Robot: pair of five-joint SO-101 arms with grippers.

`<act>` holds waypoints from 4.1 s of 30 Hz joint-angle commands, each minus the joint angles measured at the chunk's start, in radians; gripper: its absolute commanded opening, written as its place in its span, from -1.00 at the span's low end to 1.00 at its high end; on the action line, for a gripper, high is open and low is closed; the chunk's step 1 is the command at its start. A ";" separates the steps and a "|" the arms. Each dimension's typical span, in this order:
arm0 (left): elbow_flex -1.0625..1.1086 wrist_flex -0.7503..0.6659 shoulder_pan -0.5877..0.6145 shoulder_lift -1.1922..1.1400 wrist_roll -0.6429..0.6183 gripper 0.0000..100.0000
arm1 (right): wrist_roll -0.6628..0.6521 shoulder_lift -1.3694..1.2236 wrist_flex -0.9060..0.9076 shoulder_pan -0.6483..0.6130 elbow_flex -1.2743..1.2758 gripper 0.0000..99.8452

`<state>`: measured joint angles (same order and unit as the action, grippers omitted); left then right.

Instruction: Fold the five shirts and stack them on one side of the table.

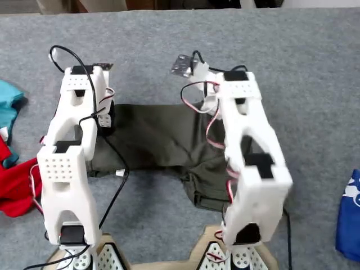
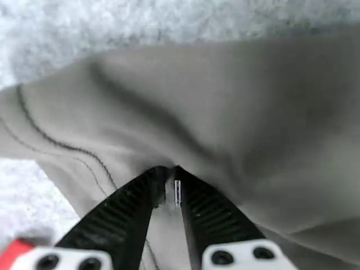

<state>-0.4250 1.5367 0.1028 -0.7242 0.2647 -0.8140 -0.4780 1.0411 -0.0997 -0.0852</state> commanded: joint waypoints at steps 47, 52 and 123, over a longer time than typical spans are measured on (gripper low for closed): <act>-0.522 0.221 0.120 -0.262 0.183 -0.90 | -0.048 -0.811 0.583 0.189 -1.402 -0.95; -0.525 0.221 0.164 -0.302 0.212 -0.90 | -0.089 -0.811 0.572 0.231 -1.397 -0.95; 0.470 -0.017 0.344 0.737 0.206 -0.96 | -0.222 1.690 0.313 -0.182 1.408 -0.57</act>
<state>0.2409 1.5719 0.4450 0.1304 0.5148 -1.0487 1.2236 1.3740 -0.3053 1.3188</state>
